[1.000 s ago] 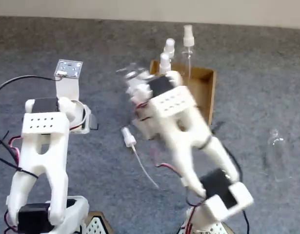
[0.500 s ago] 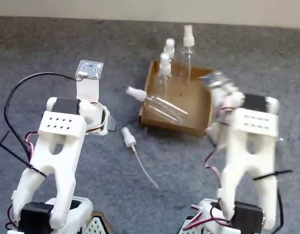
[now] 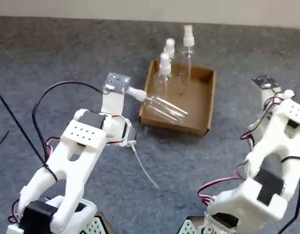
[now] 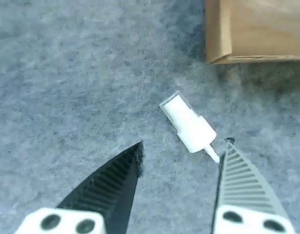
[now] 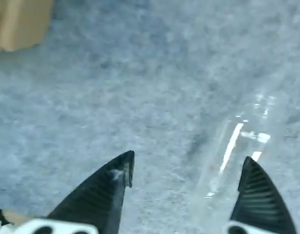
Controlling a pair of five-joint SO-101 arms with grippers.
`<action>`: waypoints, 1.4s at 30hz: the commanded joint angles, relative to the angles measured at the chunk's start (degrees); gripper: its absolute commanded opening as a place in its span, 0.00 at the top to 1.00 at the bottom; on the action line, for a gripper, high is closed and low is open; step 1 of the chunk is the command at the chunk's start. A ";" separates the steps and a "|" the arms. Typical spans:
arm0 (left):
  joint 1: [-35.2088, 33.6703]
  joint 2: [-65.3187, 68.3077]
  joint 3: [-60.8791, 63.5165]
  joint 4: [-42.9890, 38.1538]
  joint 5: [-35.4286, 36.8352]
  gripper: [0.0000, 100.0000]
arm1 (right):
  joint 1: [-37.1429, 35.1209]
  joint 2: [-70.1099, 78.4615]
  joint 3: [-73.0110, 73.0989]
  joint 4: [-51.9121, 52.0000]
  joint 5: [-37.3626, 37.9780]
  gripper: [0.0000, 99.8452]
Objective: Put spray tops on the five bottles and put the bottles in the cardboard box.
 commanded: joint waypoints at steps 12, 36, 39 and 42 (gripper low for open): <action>1.19 -0.66 0.13 -1.93 0.70 0.77 | 6.55 5.67 -11.74 -0.48 5.27 0.71; 3.38 11.74 -0.04 -17.23 13.45 0.84 | 7.96 6.11 -11.38 -5.05 5.36 0.71; 3.56 11.74 1.27 -18.90 13.54 0.85 | 8.04 6.11 -11.38 -5.41 5.45 0.71; 3.56 11.74 1.98 -18.99 13.54 0.85 | 8.13 6.11 -11.38 -5.41 5.45 0.71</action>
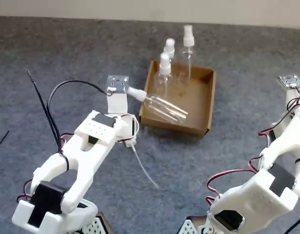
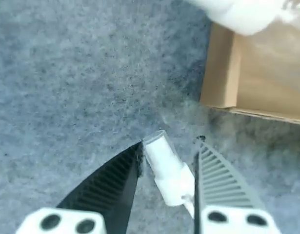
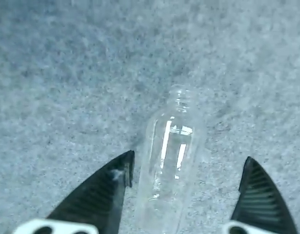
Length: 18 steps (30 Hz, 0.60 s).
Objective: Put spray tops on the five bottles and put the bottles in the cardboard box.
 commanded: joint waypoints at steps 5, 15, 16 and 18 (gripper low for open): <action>0.57 -0.13 1.63 -1.41 0.44 0.85 | 0.57 -0.40 -2.51 -0.84 0.62 0.71; 0.57 5.14 0.75 -1.76 0.44 0.85 | 0.57 -0.40 -2.68 -0.75 0.62 0.71; 0.57 7.25 -0.31 -1.76 0.44 0.85 | 0.57 -0.40 -2.68 -0.75 0.62 0.71; 0.57 10.59 -2.86 -0.79 0.44 0.85 | 0.66 -0.40 -2.68 -0.75 0.62 0.71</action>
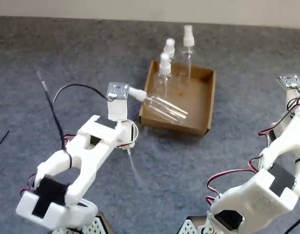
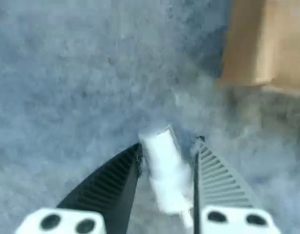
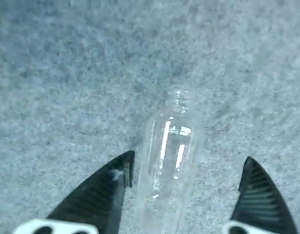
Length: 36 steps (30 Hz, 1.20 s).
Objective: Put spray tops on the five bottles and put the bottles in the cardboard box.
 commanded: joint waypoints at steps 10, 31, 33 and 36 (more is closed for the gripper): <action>0.48 1.10 -6.37 6.33 -0.70 0.92 | 2.51 -0.40 -2.77 -0.75 3.69 0.71; -8.48 -6.37 -6.11 10.64 -10.46 0.94 | -1.10 16.66 -12.97 -0.22 -2.11 0.71; -8.48 -6.37 -6.11 10.64 -10.55 0.94 | -1.01 17.98 -14.99 -0.13 -2.20 0.71; -8.48 -6.37 -6.11 10.64 -10.55 0.94 | -0.04 19.30 -15.16 0.48 -2.20 0.71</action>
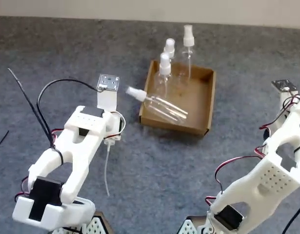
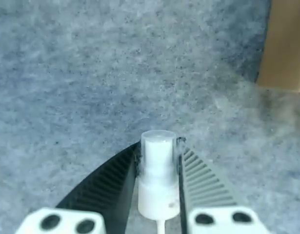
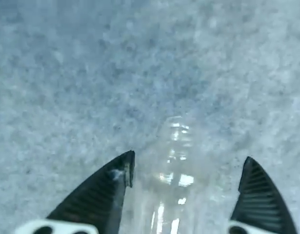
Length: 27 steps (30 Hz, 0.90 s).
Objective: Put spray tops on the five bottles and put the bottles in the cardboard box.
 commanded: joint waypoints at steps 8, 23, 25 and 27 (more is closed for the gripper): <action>-1.01 -2.33 -1.01 0.44 -0.44 0.94 | 2.42 0.40 -3.30 7.34 2.20 0.71; -1.01 -2.33 -1.01 0.70 -0.44 0.94 | 3.82 0.57 -1.36 4.79 2.46 0.88; -1.01 -2.33 -1.01 0.70 -0.44 0.94 | 3.56 0.48 -0.40 4.79 2.46 0.91; -1.01 -2.77 -1.10 0.70 -0.53 0.94 | 3.56 -0.04 -0.48 5.23 2.11 0.95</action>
